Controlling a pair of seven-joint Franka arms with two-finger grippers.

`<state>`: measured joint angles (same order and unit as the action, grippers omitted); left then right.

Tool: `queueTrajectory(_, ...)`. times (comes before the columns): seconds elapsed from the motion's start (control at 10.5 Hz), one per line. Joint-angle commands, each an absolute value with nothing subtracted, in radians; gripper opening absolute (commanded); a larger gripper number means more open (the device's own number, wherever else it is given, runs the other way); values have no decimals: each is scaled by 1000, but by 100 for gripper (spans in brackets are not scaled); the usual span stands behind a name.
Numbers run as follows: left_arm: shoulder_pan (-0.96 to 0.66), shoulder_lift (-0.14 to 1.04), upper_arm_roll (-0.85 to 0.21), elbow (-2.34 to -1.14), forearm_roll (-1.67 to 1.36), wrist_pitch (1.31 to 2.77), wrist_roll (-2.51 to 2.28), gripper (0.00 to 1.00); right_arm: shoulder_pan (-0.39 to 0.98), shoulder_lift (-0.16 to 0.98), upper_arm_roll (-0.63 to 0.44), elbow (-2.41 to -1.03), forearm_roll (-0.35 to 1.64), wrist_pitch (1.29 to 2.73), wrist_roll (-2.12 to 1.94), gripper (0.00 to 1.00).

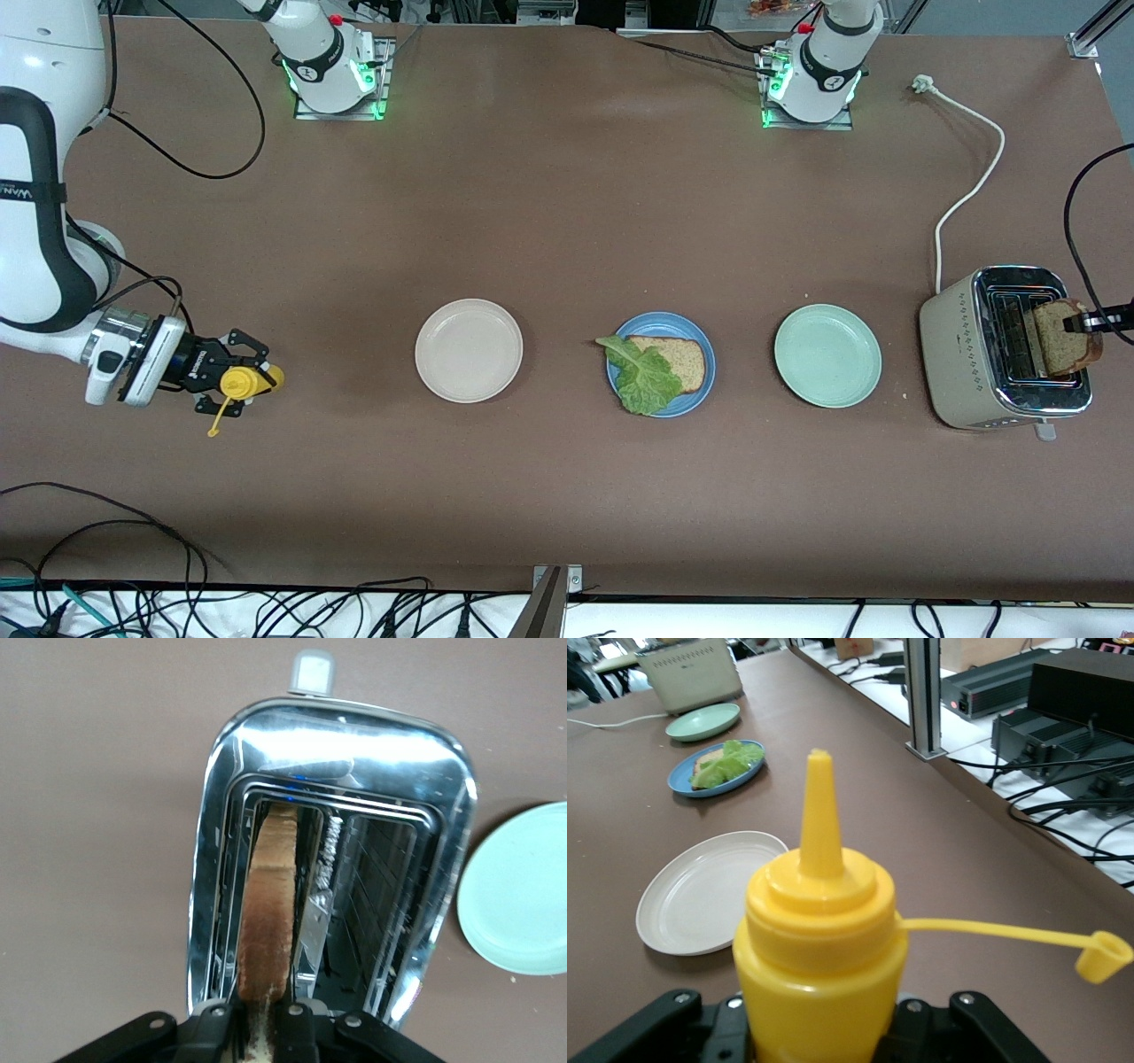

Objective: Make sandwich in blue plate with both arms
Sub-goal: 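Lift the bread slice from the toaster and carry it over the blue plate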

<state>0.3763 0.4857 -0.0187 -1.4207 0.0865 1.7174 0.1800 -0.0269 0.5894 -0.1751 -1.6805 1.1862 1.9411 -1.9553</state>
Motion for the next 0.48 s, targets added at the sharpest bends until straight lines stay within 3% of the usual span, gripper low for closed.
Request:
queueTrajectory(0.0,373,390,-72,-1422,67,1642,195,0,-40,607,-210,-1742,1261,1841,-2112,0)
queueTrajectory(0.38,368,286,-100,-1419,83,1557,199,0,-46,725,-256,-1749,1353,1744,-2291,0)
